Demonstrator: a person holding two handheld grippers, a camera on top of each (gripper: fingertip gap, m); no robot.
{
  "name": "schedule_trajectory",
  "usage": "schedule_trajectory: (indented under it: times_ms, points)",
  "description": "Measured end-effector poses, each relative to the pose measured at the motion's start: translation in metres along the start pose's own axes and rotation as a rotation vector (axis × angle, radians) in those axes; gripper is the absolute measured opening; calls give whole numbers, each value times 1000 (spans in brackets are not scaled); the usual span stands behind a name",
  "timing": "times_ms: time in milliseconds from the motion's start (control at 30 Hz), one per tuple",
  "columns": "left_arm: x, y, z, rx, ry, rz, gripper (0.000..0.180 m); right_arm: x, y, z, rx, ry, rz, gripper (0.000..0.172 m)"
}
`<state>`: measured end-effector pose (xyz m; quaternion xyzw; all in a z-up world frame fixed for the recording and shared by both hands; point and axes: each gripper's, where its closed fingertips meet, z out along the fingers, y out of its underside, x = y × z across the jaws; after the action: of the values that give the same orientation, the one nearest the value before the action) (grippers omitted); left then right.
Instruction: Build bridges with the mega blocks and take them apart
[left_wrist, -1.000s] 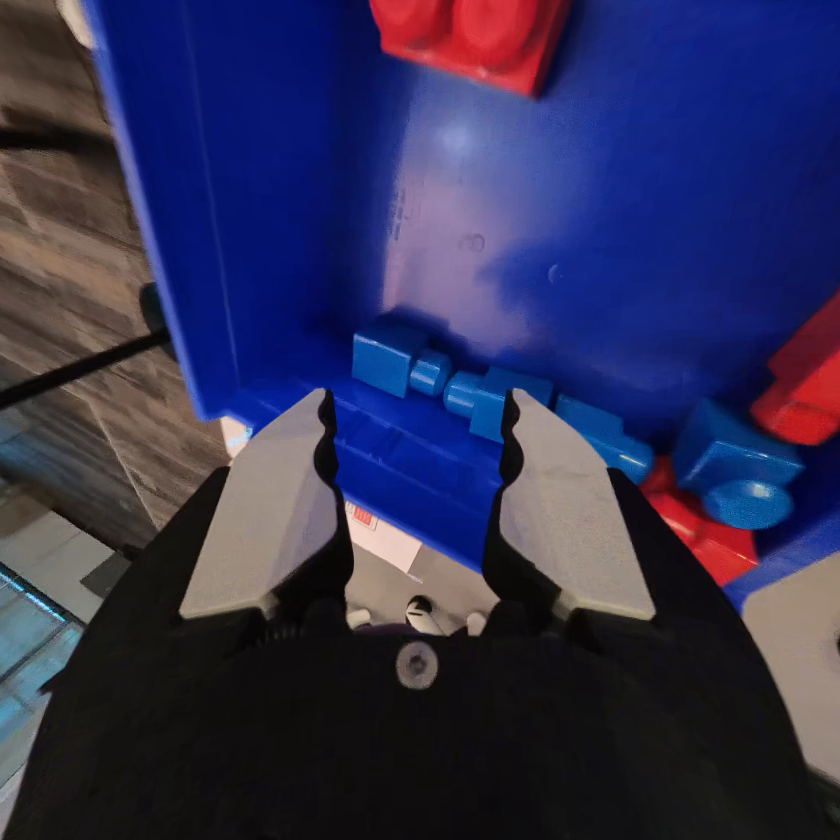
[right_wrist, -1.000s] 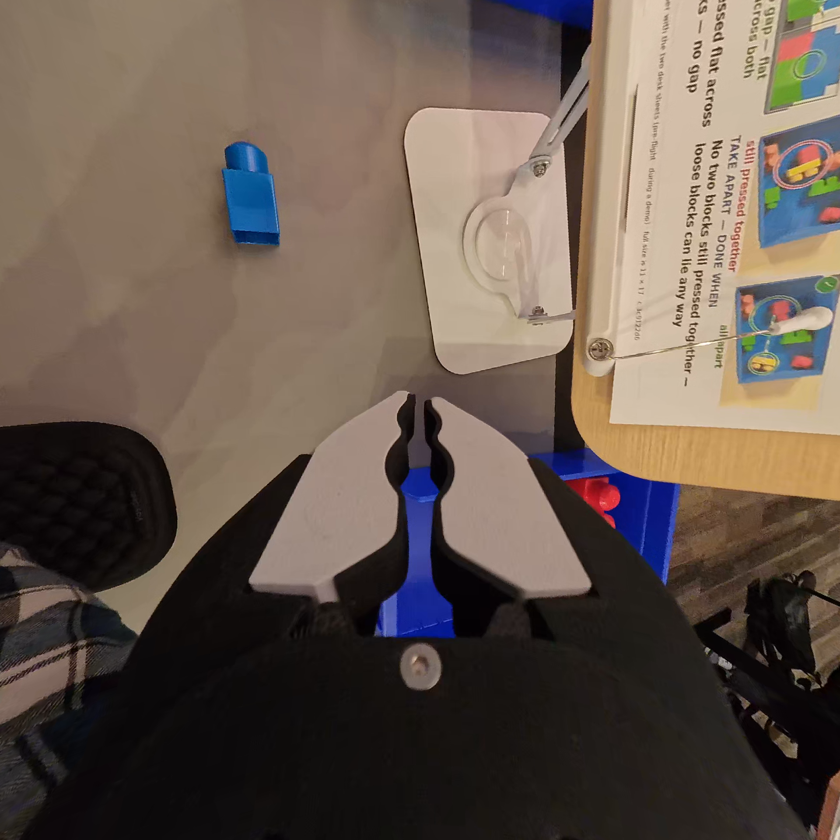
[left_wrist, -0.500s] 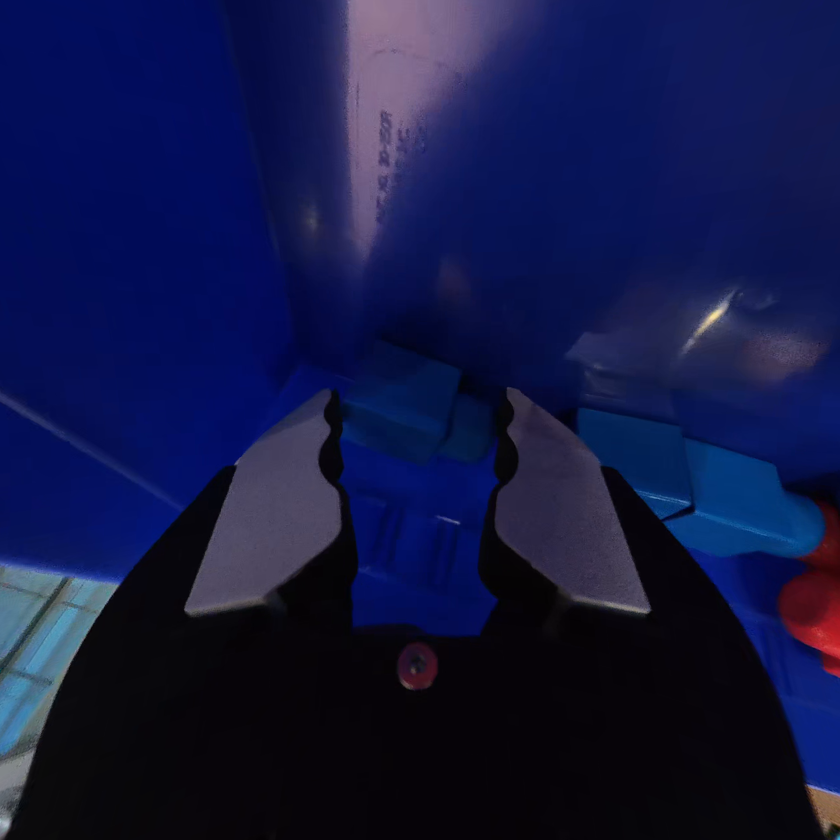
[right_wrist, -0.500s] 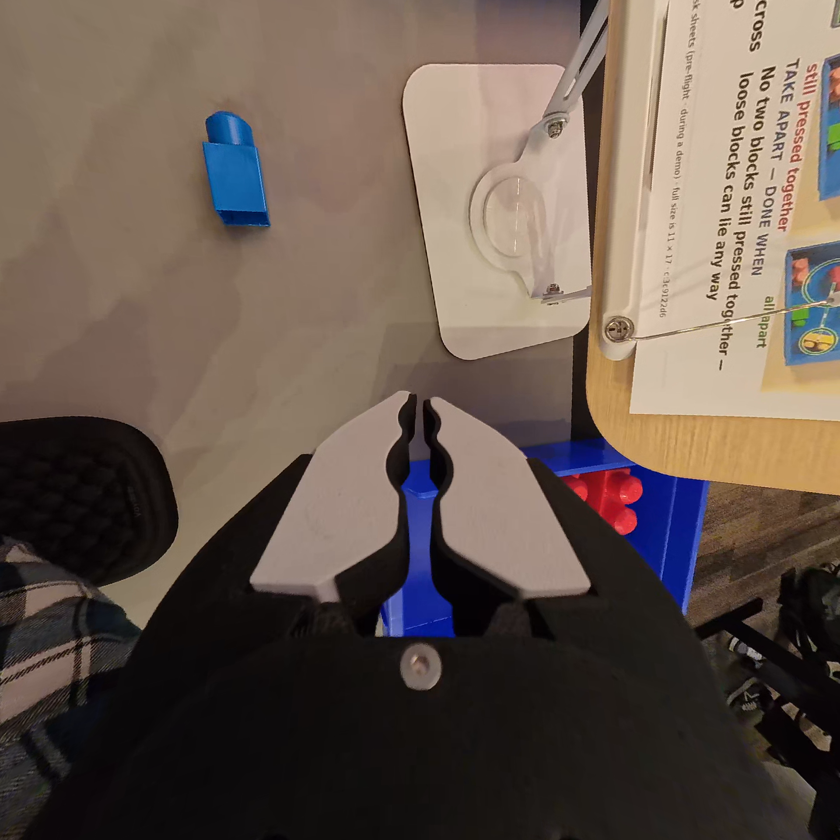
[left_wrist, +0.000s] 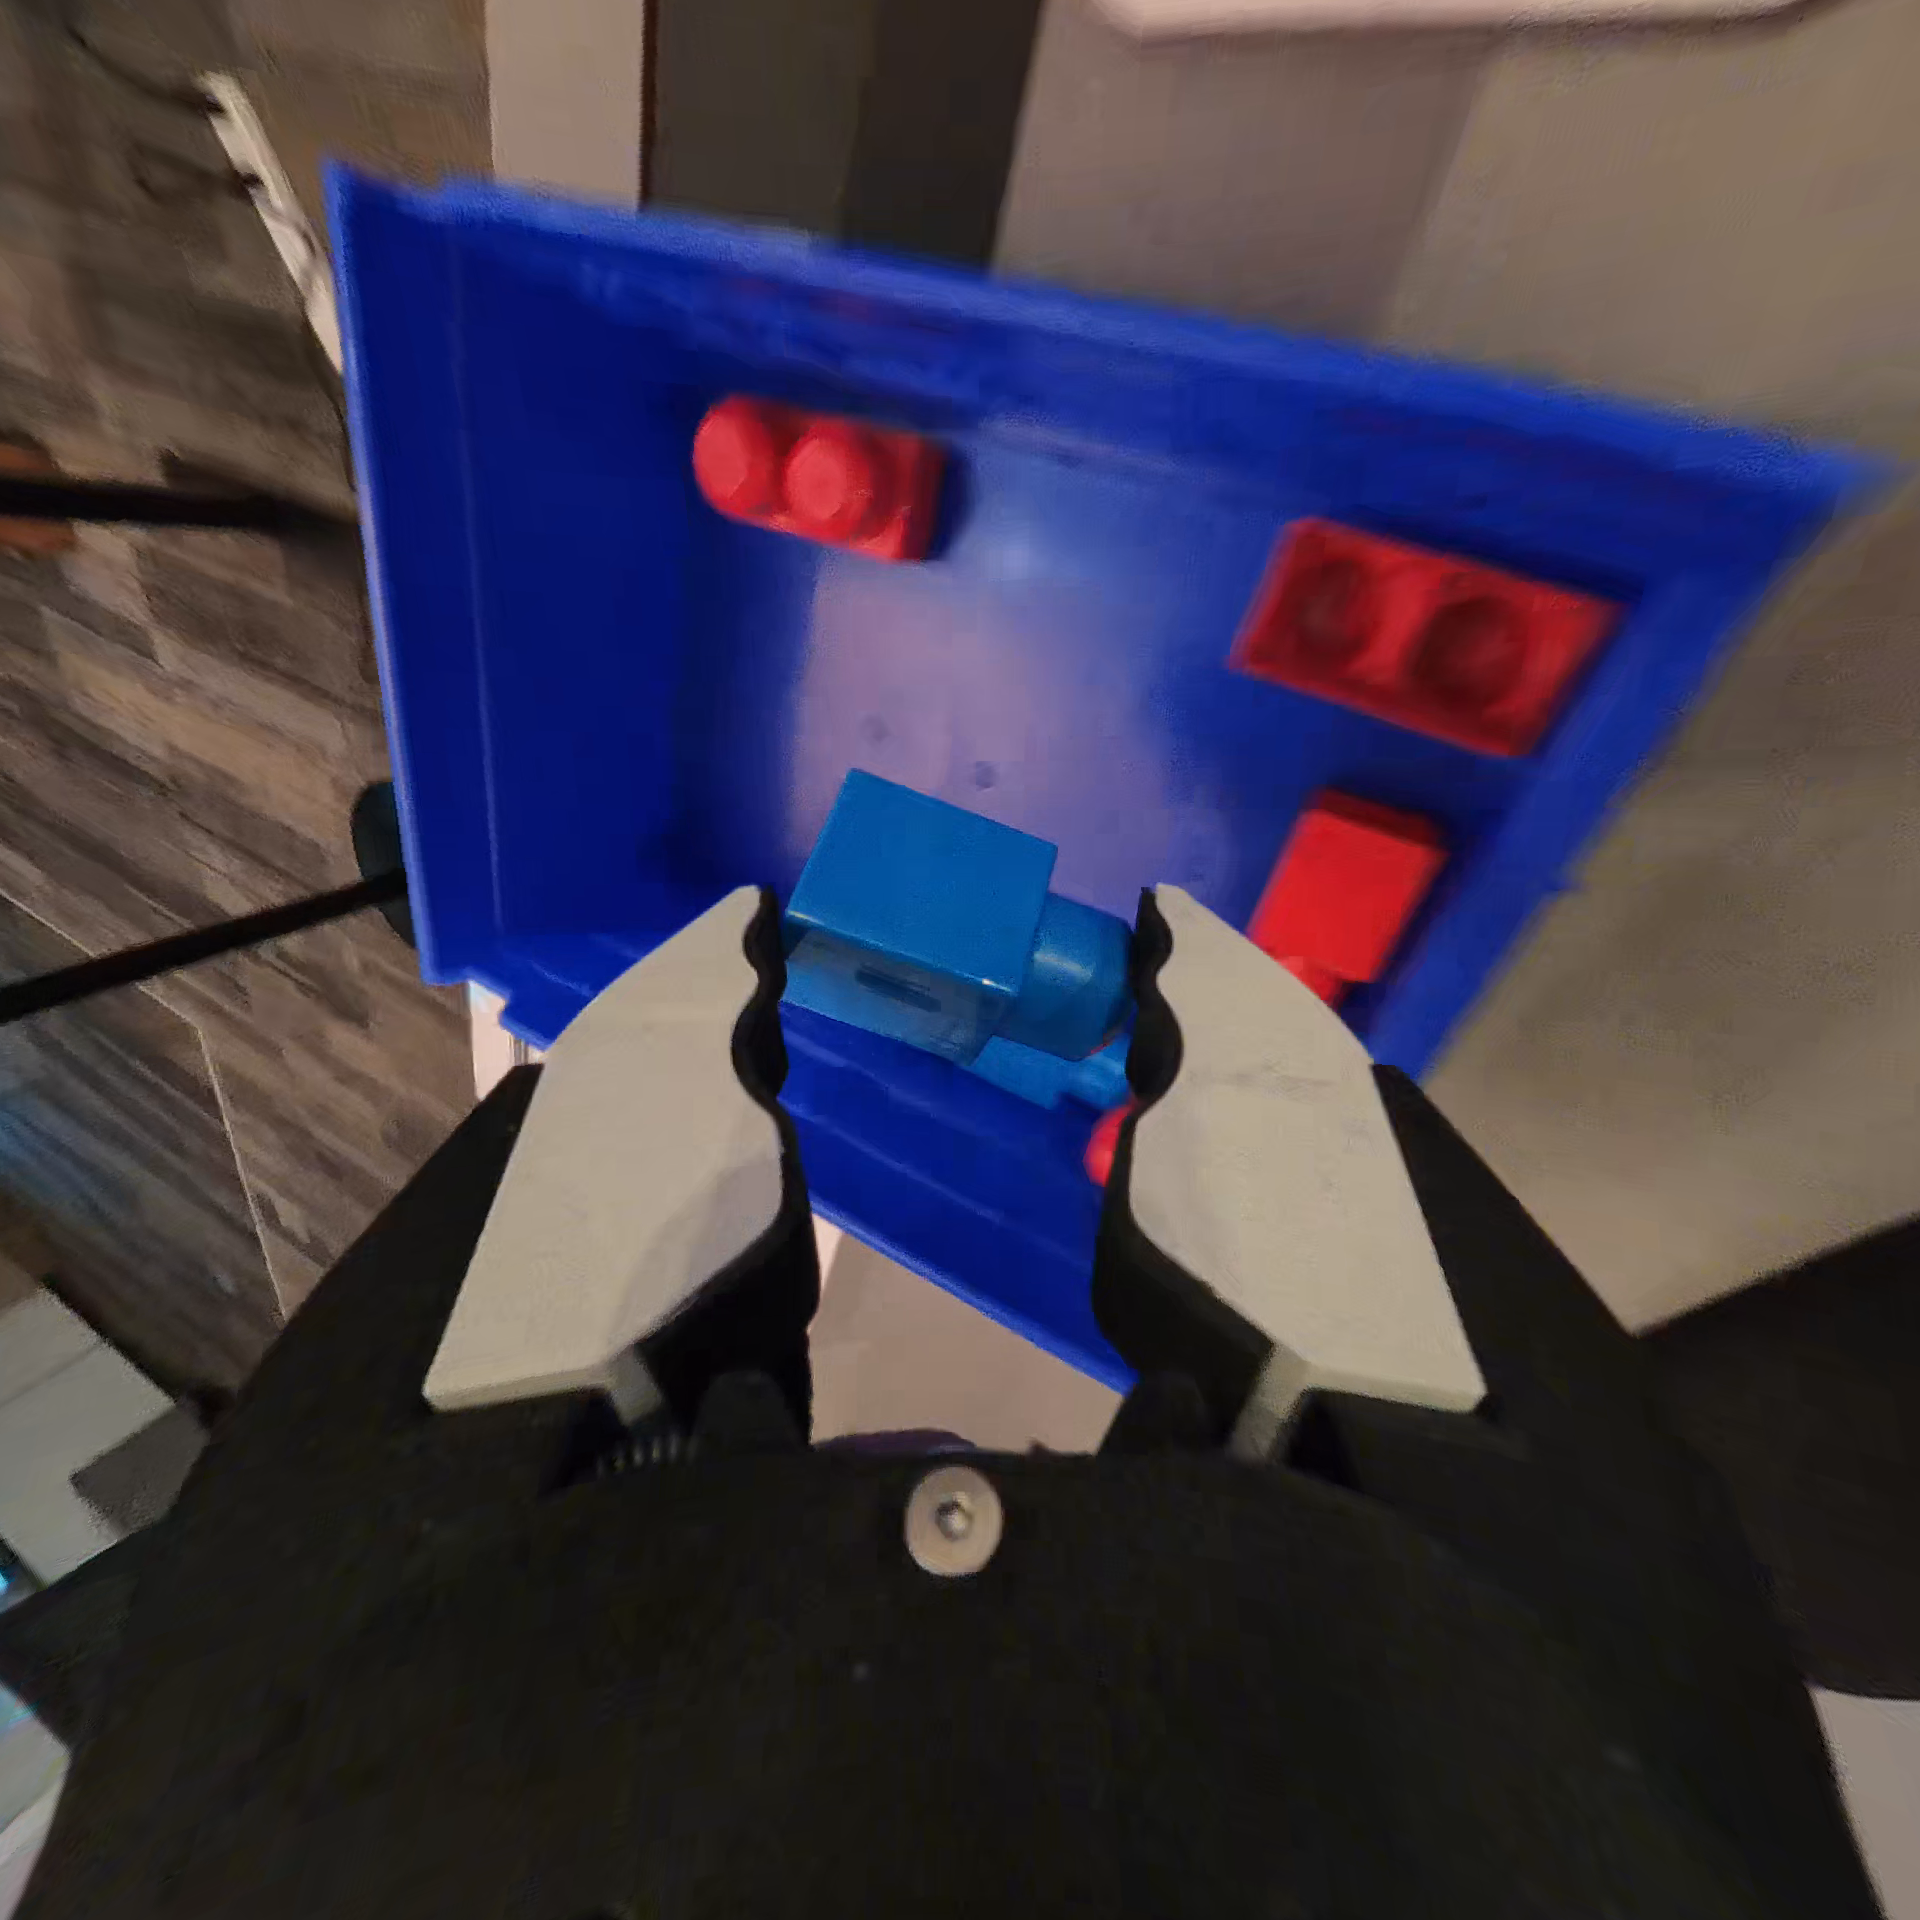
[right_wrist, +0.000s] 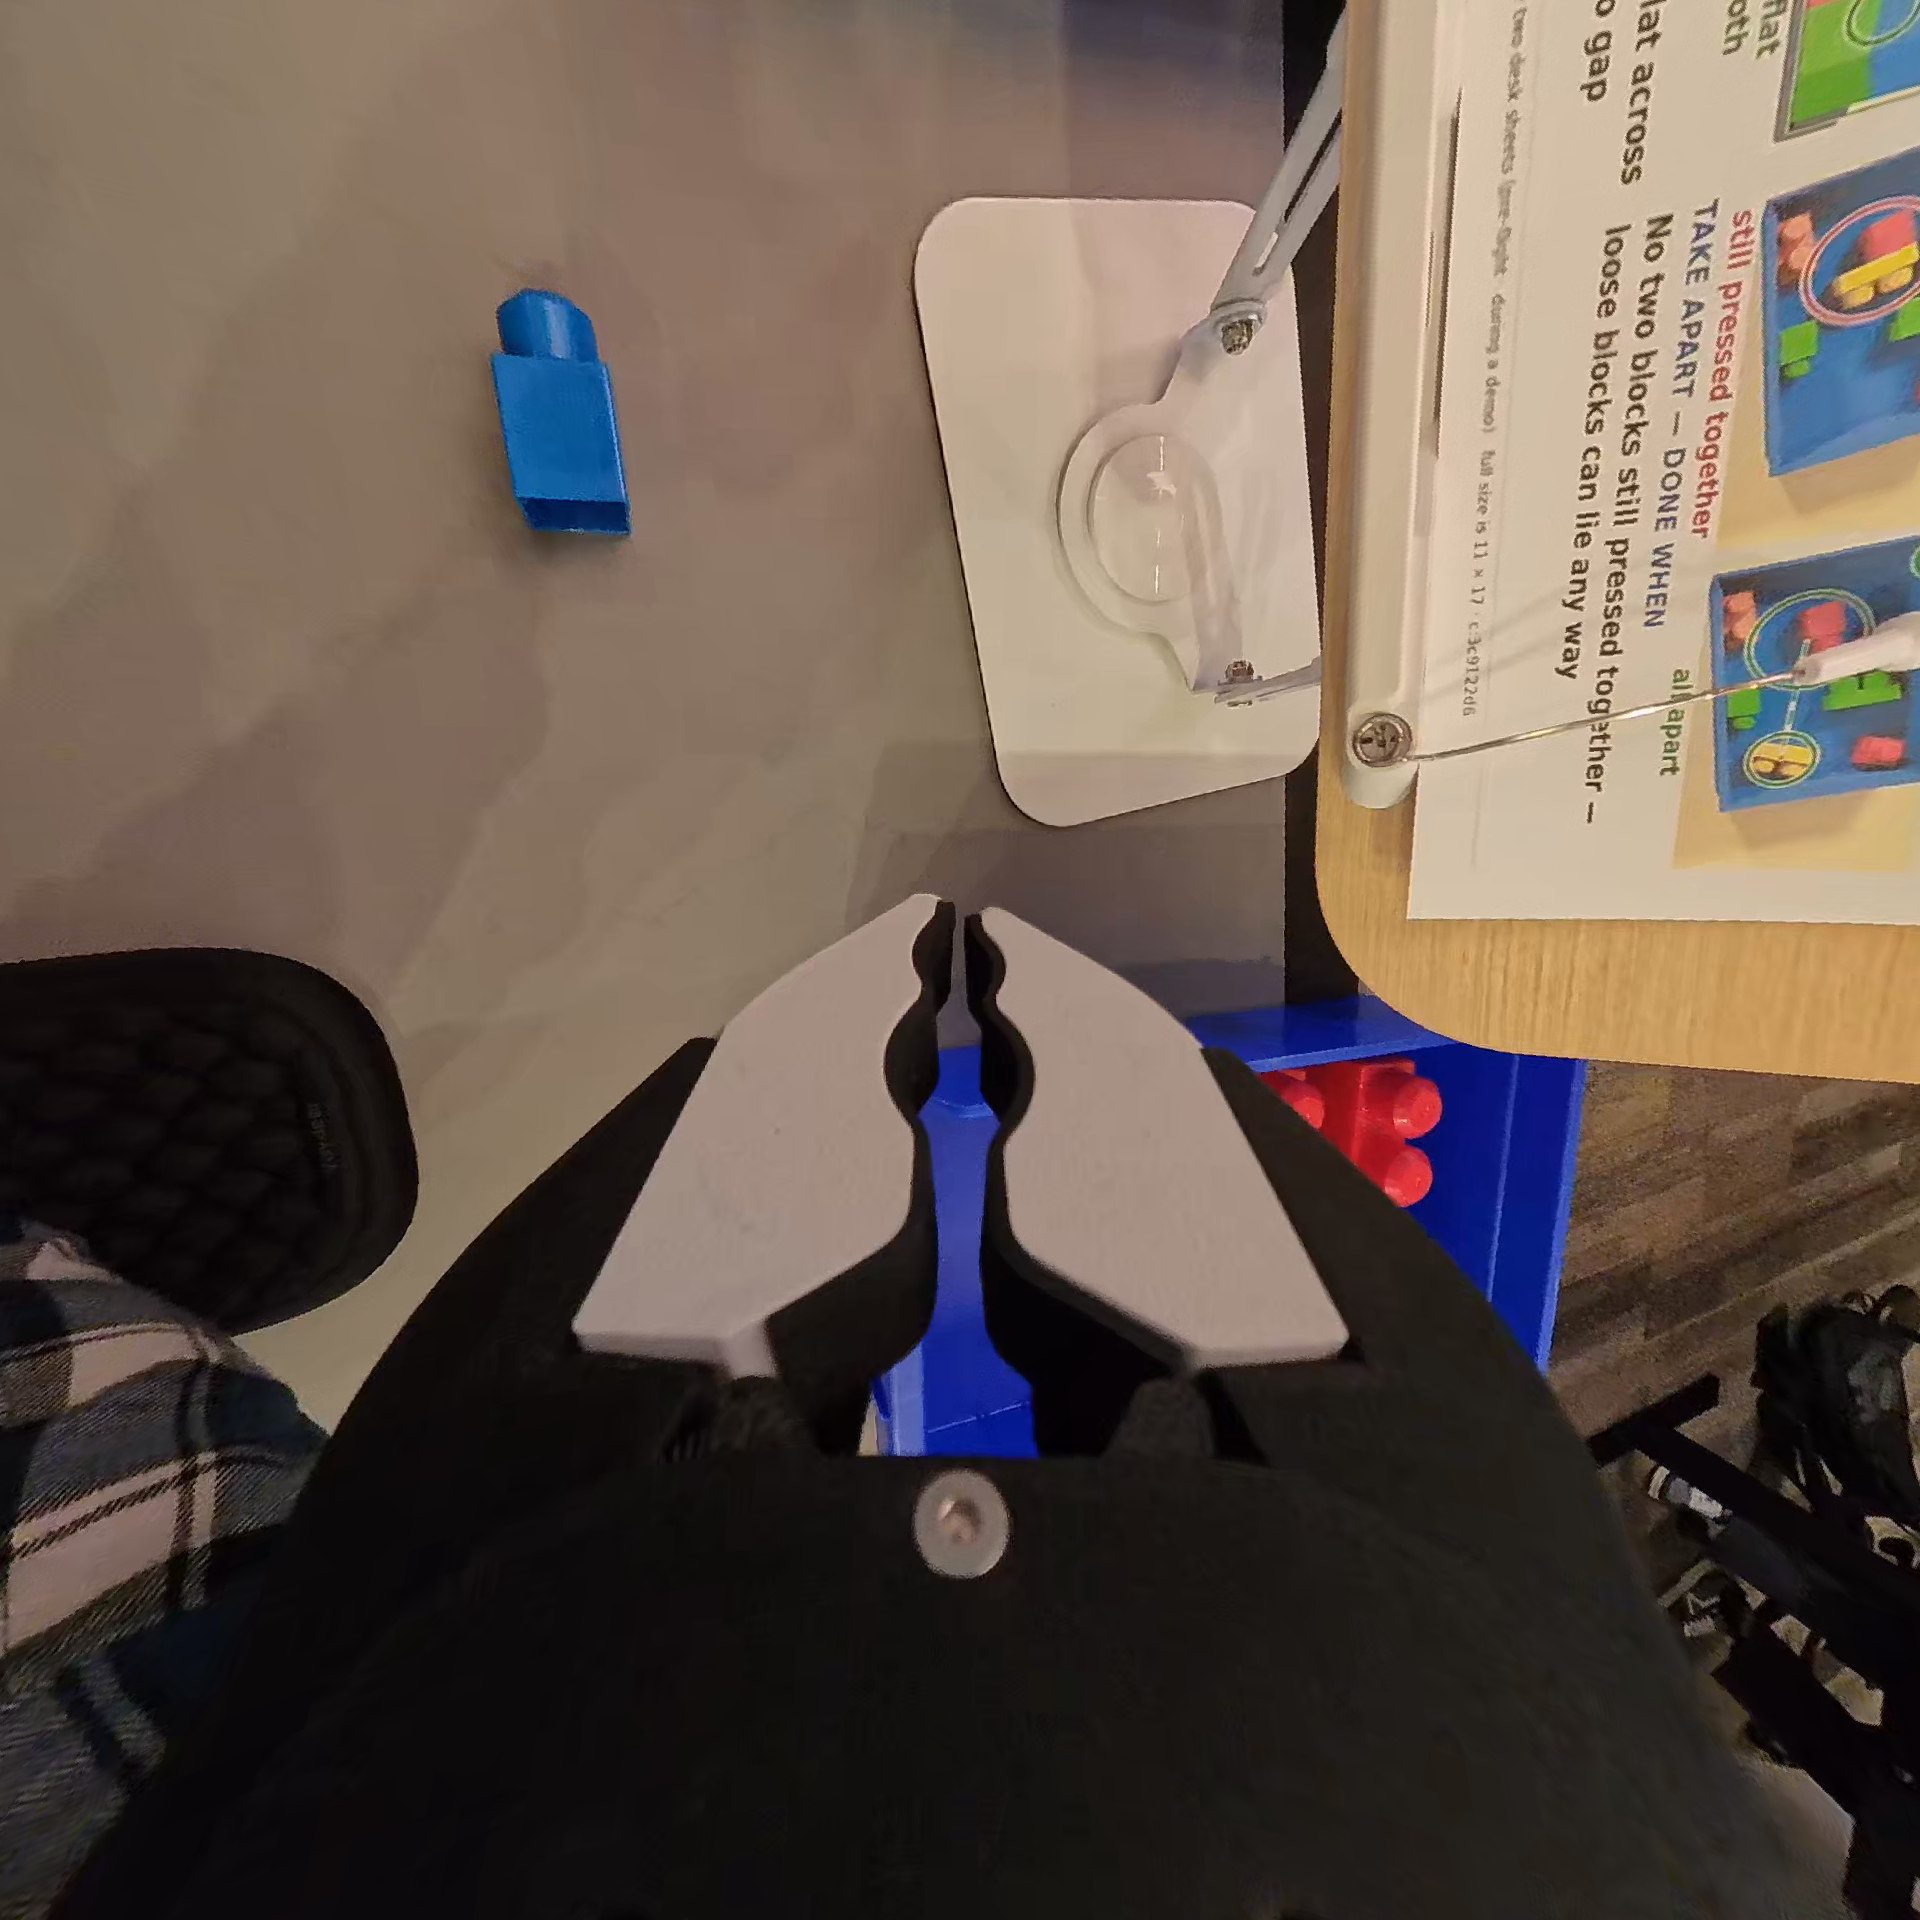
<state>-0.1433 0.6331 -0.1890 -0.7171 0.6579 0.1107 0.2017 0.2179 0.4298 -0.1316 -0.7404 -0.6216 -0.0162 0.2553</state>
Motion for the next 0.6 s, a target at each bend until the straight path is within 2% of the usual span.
schedule_trajectory:
  times_ms: [100,167,333,500,600]
  points:
    - [61,-25,-34,147,21,31,63,-4,-5,-1,4,-2,-16,2]
    - [103,-44,-45,221,52,86,63,-6,-8,-1,4,-4,-27,2]
    - [196,-104,-42,379,190,237,63,-14,-18,3,1,-22,-64,2]
    - [236,-146,-18,423,279,346,63,-18,-23,7,-2,-39,-86,2]
    - [251,-158,0,412,347,383,63,-18,-21,9,-5,-43,-83,1]
